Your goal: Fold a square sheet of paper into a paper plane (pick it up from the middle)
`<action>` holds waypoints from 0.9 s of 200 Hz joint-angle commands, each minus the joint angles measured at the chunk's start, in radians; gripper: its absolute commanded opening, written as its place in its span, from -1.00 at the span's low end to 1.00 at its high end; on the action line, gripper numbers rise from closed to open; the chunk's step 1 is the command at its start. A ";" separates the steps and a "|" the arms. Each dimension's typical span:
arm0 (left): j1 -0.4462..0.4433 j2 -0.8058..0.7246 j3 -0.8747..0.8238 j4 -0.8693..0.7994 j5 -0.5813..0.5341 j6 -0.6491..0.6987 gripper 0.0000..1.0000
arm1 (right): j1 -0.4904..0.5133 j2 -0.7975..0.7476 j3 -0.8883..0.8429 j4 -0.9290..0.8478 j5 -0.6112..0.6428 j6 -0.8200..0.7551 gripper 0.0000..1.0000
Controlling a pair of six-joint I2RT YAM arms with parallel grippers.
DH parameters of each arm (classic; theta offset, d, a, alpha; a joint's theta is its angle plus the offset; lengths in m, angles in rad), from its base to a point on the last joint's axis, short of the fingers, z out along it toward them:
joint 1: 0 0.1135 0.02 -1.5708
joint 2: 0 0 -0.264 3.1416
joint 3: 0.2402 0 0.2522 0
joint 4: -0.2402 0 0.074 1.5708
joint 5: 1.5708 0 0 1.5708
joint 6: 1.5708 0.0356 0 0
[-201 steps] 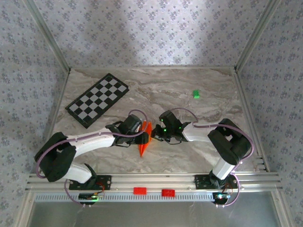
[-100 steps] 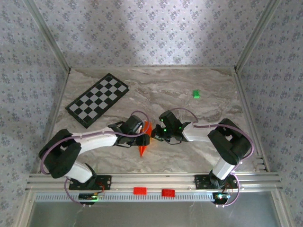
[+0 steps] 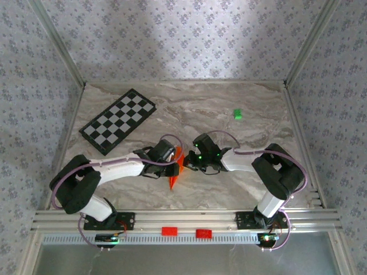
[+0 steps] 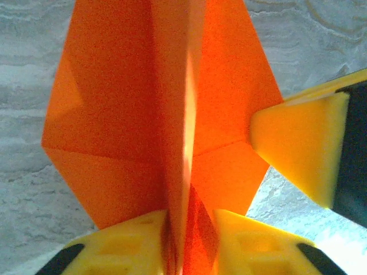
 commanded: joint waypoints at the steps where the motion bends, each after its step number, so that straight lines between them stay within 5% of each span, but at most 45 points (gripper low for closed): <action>1: -0.006 -0.003 0.021 -0.027 -0.020 0.011 -0.61 | -0.005 0.013 -0.006 0.003 -0.014 0.013 -1.00; 180: -0.032 0.064 0.054 -0.070 -0.054 0.023 -0.79 | -0.008 0.010 -0.002 0.010 -0.024 0.008 -0.99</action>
